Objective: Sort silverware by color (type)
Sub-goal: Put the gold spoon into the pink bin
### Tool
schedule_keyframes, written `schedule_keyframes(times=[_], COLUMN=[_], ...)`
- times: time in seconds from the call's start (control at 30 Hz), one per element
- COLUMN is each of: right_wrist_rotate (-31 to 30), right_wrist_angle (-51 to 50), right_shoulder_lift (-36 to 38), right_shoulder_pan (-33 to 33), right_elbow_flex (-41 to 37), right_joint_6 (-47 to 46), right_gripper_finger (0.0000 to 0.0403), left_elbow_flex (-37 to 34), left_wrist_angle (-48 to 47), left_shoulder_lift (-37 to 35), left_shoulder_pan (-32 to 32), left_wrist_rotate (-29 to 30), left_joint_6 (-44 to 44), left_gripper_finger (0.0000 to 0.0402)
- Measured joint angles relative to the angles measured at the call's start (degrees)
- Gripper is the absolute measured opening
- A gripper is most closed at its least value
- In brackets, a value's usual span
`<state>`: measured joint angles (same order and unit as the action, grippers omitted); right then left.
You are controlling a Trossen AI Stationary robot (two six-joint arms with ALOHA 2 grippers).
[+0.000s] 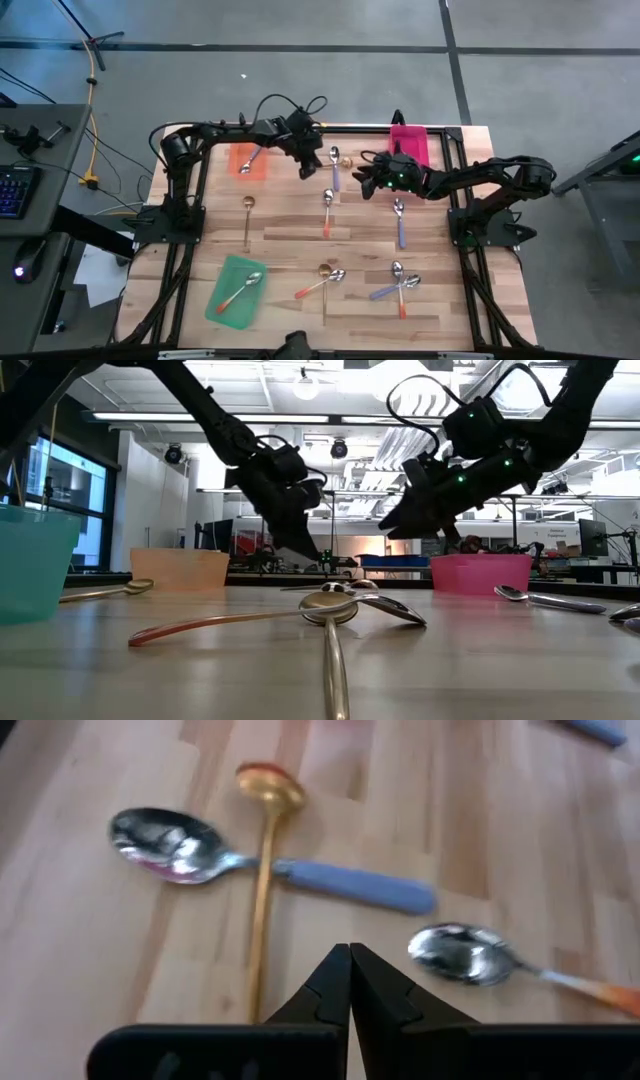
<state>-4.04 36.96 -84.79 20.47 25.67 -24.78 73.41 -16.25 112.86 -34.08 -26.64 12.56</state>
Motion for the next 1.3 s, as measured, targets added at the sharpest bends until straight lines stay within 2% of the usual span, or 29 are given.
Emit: schedule_keyframes(times=[0.1, 0.2, 0.33, 0.47, 0.6, 0.73, 0.9, 1.03, 1.3], right_wrist_rotate=[0.1, 2.0, 5.3, 6.6, 12.3, 13.5, 13.6, 13.4, 10.9], right_wrist_angle=[-0.5, -4.5, -20.9, -35.3, -43.2, -52.3, -63.3, -69.6, -74.9], right_shoulder_lift=[0.0, 0.0, -0.1, -2.4, -8.3, -16.9, -26.3, -31.6, -37.9], right_shoulder_pan=[0.0, 0.3, 2.7, 5.7, 8.5, 9.8, 10.5, 10.9, 11.1], right_elbow_flex=[0.2, 2.4, 9.8, 18.6, 27.6, 37.5, 50.2, 57.9, 64.5], right_joint_6=[-0.1, 3.9, 14.4, 26.1, 35.1, 43.6, 50.3, 53.4, 54.9], right_gripper_finger=[0.0170, 0.0186, 0.0190, 0.0190, 0.0190, 0.0190, 0.0190, 0.0190, 0.0169], left_elbow_flex=[0.0, 0.0, -1.4, -9.7, -19.5, -27.5, -33.9, -37.2, -40.0], left_wrist_angle=[-0.2, -0.7, -0.8, 9.5, 23.8, 33.4, 36.4, 37.3, 37.1], left_shoulder_lift=[0.0, 0.0, -0.6, -4.8, -11.1, -18.1, -25.7, -29.6, -31.5], left_shoulder_pan=[0.3, 0.6, 0.7, 0.7, 0.8, 0.9, 1.0, 1.0, 1.1], left_wrist_rotate=[2.0, 3.4, 3.5, 2.8, 3.1, 5.1, 9.1, 9.6, 11.2], left_joint_6=[-0.1, 0.8, 1.0, -2.5, -8.2, -12.5, -12.9, -13.0, -12.1], left_gripper_finger=[0.0001, 0.0001, 0.0001, 0.0000, 0.0000, 0.0000, 0.0000, 0.0000, 0.0000])
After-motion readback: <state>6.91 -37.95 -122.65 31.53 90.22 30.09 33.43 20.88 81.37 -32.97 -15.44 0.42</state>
